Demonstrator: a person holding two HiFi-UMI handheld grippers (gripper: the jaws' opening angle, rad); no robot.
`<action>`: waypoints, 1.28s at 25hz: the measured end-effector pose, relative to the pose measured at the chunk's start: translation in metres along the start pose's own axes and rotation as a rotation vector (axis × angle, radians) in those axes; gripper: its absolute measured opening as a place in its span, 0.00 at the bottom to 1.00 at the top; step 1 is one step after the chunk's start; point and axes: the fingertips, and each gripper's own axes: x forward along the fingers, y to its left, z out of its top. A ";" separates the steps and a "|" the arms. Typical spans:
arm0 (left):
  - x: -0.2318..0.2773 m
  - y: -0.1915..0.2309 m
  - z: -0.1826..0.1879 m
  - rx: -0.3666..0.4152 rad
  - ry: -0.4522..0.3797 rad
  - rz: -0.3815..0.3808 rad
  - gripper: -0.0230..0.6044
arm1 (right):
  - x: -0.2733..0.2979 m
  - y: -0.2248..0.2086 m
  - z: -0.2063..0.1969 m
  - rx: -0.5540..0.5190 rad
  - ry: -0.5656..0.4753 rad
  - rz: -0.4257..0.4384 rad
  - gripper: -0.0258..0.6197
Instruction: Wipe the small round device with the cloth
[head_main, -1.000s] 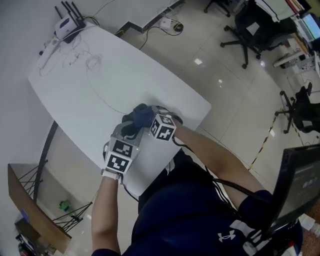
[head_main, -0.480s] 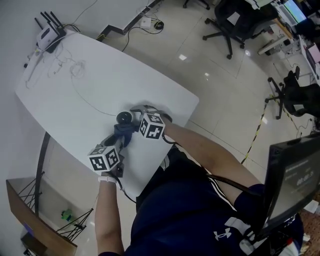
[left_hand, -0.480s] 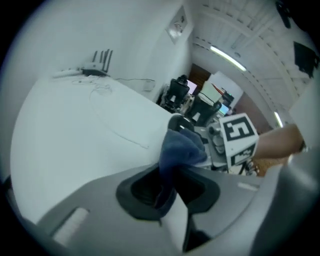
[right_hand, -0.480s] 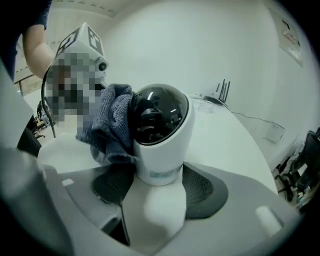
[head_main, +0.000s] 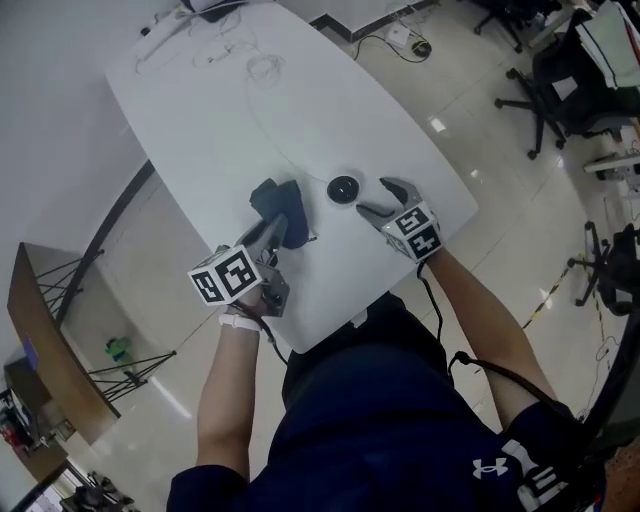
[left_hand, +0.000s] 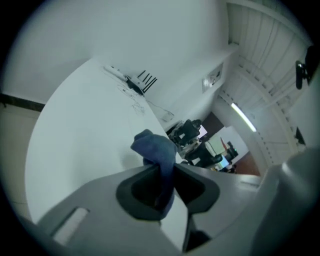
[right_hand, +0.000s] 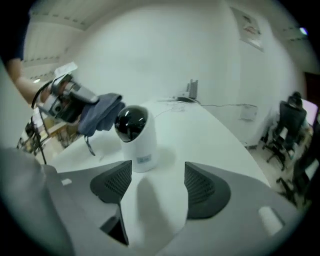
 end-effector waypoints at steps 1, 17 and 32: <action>-0.009 0.001 -0.002 -0.014 -0.005 -0.024 0.16 | -0.012 -0.010 -0.004 0.090 -0.024 -0.038 0.56; -0.083 -0.039 -0.120 -0.065 0.114 -0.209 0.16 | -0.145 0.079 0.054 0.388 -0.271 -0.063 0.06; -0.089 -0.133 -0.137 0.040 -0.045 -0.101 0.16 | -0.214 0.120 0.083 0.100 -0.493 0.023 0.06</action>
